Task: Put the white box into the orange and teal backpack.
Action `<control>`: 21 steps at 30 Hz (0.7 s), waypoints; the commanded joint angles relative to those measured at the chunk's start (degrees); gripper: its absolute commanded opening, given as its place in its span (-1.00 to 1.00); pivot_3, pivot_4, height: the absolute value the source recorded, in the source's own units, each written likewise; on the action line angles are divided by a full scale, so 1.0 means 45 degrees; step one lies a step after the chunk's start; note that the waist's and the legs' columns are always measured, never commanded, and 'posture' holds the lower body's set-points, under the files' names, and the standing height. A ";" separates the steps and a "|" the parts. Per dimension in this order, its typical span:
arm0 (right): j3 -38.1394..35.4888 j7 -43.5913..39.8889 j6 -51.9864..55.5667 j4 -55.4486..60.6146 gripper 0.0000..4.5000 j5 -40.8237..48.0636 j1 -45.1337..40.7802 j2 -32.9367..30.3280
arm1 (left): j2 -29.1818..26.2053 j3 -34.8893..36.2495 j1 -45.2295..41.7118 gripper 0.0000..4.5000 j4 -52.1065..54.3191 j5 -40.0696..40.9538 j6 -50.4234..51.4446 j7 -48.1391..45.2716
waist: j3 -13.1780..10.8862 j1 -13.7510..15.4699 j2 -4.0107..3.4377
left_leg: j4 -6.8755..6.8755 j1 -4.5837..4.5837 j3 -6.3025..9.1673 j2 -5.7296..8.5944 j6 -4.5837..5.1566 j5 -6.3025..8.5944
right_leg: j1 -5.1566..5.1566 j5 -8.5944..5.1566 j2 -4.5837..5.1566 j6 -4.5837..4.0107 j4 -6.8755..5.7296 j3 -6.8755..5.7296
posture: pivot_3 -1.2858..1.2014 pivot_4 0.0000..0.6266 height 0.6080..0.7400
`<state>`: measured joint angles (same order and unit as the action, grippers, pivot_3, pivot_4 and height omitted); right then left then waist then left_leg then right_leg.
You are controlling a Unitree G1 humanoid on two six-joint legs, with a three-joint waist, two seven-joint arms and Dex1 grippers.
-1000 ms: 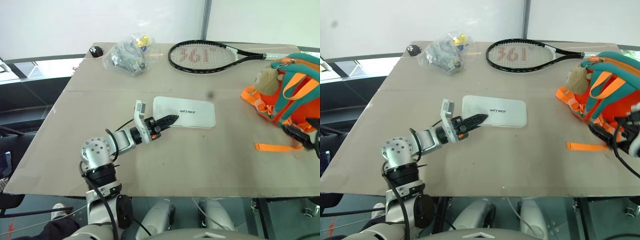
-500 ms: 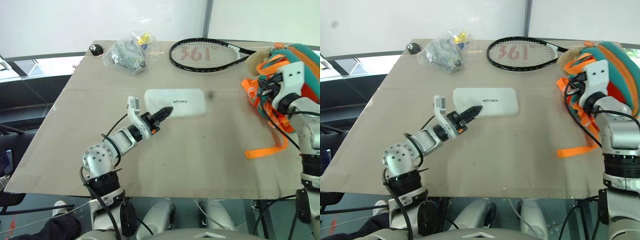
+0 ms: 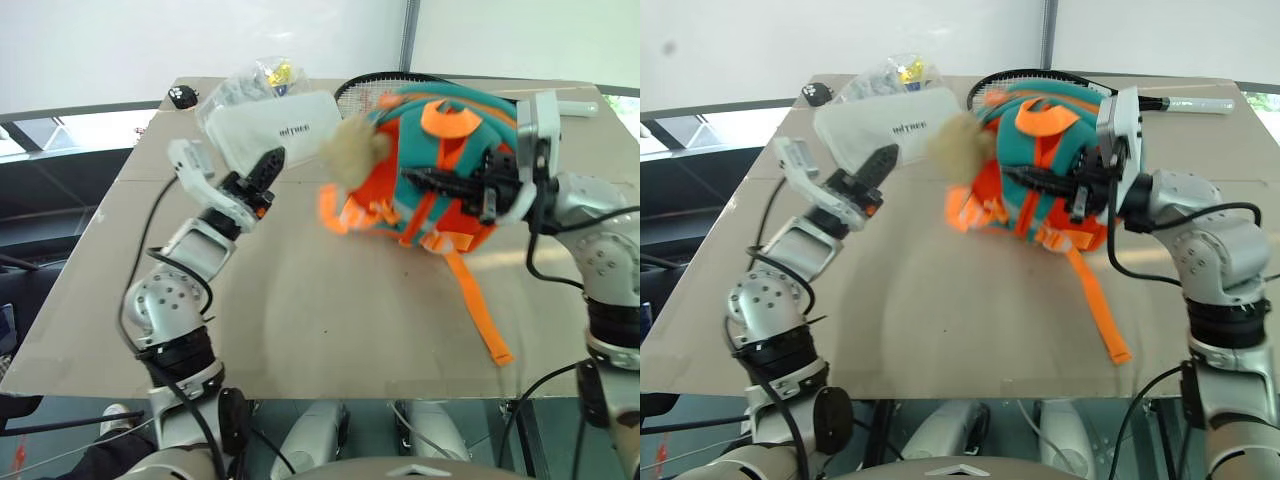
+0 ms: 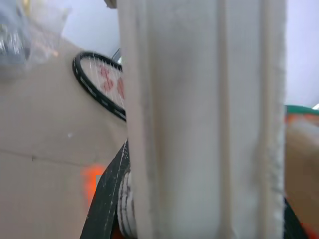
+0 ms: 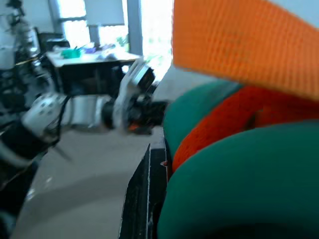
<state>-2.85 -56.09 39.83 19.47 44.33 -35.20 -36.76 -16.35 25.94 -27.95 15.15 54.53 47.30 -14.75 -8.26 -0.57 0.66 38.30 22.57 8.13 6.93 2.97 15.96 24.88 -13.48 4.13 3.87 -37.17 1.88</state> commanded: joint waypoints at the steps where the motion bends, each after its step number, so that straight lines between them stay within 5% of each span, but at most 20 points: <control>1: 0.0277 -0.0388 -0.0361 0.0240 -0.97 -0.0837 0.0560 -0.0793 | -0.1031 -0.0606 0.0402 -0.52 0.1653 0.0556 -0.0083 -0.1460 | 0.0000 0.0009 -0.0001 | 0.0000 0.0000 0.0010 0.0003 0.0000 0.0000 | -0.0007 0.0000 0.0003 -0.0001 0.0001 -0.0014 | 0.03 -0.52 0.99; 11: 0.0878 0.0090 -0.1122 -0.0447 -0.97 -0.2124 0.0569 -0.0313 | -0.4439 0.1232 0.0802 -0.52 0.1594 0.3772 0.0610 -0.2880 | -0.0002 -0.0042 -0.0004 | -0.0001 -0.0067 0.0004 -0.0003 -0.0021 -0.0011 | -0.0006 0.0001 -0.0009 -0.0008 -0.0126 0.0016 | 0.03 -0.52 0.99; 15: 0.0893 0.0505 -0.1025 -0.0919 -0.97 -0.2323 -0.0042 0.0242 | -0.6097 0.2247 0.1652 -0.52 0.1292 0.4086 0.0847 -0.3576 | -0.0005 -0.0057 -0.0005 | -0.0015 -0.0083 -0.0017 -0.0001 -0.0020 -0.0011 | -0.0006 0.0001 -0.0012 -0.0008 -0.0123 0.0026 | 0.03 -0.52 0.99; 21: 0.0891 0.0248 -0.1273 -0.2267 -0.97 -0.2647 -0.1000 0.0539 | -0.6989 0.3165 0.3378 -0.52 0.2089 0.4125 0.0274 -0.5629 | -0.0010 0.0042 -0.0006 | -0.0017 -0.0081 -0.0018 0.0001 -0.0019 -0.0010 | -0.0015 0.0001 -0.0007 -0.0009 -0.0103 0.0035 | 0.03 -0.52 0.99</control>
<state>2.34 -54.64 35.52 9.16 32.26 -38.21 -34.15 -46.52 37.20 -12.00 21.51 71.50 51.15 -37.14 -8.30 -0.38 0.64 38.22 22.21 8.06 6.93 2.88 15.91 24.82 -13.47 4.10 3.83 -37.63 2.02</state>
